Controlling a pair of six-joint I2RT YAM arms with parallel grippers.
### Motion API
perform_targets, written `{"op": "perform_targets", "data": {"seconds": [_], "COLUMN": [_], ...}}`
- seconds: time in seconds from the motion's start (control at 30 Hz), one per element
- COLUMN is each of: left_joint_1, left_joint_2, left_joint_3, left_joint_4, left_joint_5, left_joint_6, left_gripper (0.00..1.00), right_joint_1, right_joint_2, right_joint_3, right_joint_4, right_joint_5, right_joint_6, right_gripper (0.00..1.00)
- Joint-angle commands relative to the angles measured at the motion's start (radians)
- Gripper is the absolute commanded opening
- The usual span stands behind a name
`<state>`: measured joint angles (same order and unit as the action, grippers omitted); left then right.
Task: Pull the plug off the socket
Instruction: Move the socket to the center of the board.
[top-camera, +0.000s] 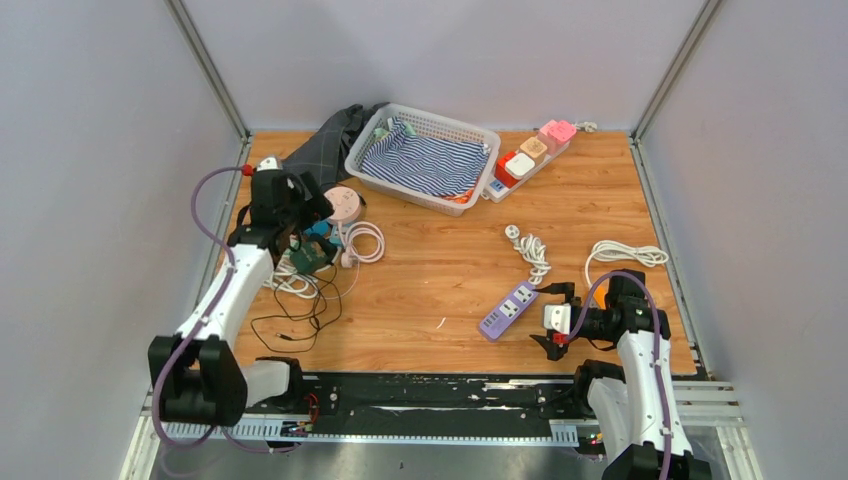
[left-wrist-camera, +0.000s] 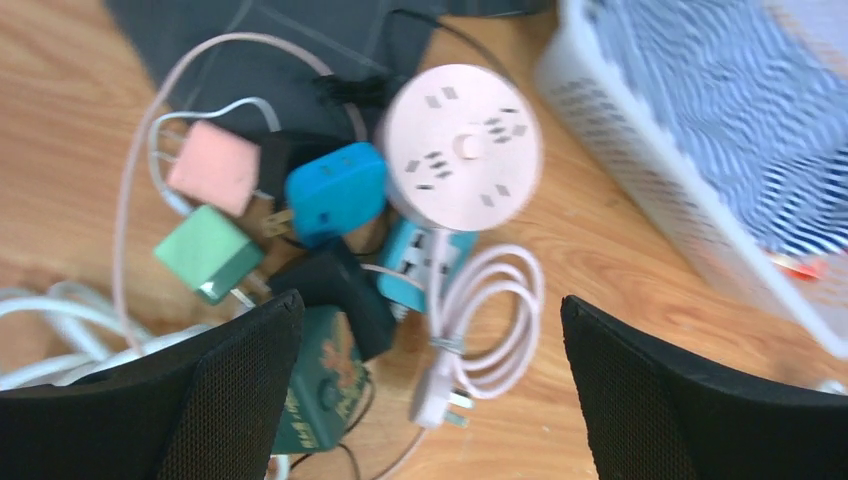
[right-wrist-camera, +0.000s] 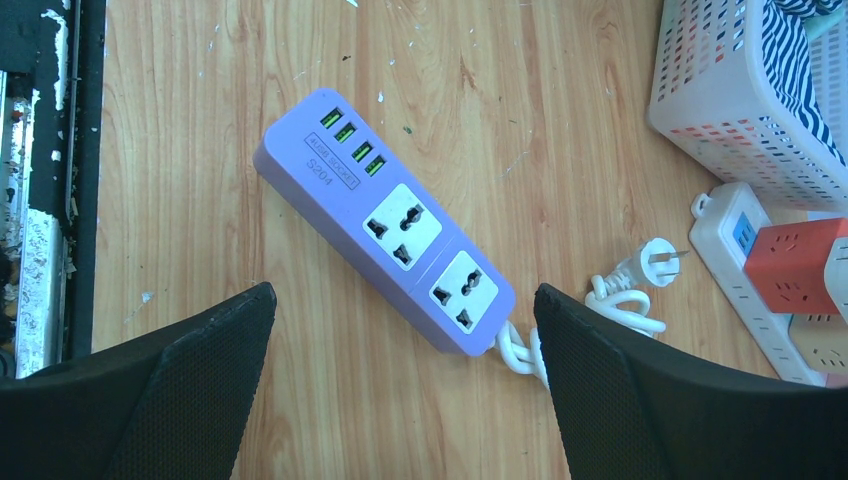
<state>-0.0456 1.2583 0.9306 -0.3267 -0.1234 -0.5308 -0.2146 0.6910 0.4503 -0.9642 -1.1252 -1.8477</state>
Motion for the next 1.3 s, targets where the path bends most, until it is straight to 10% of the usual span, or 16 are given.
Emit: {"op": "perform_targets", "data": {"seconds": [0.0,0.3,1.27], "left_joint_1": [0.007,-0.061,-0.751], "left_joint_2": [-0.156,-0.130,0.040], "left_joint_3": [-0.096,-0.017,0.027], "left_joint_4": [0.270,0.322,0.322], "left_joint_5": [0.255,0.652,0.508], "left_joint_6": [0.007,-0.025,0.378], "left_gripper": [1.00,1.00,1.00], "right_joint_1": [-0.016,-0.020,-0.032], "right_joint_2": [-0.002,-0.003,-0.011], "right_joint_3": [-0.015,-0.013,-0.012], "right_joint_4": [-0.022,-0.022,-0.028], "right_joint_5": [-0.018,-0.019,-0.022], "right_joint_6": [-0.008,-0.008,-0.007], "right_gripper": [1.00,1.00,1.00]}}
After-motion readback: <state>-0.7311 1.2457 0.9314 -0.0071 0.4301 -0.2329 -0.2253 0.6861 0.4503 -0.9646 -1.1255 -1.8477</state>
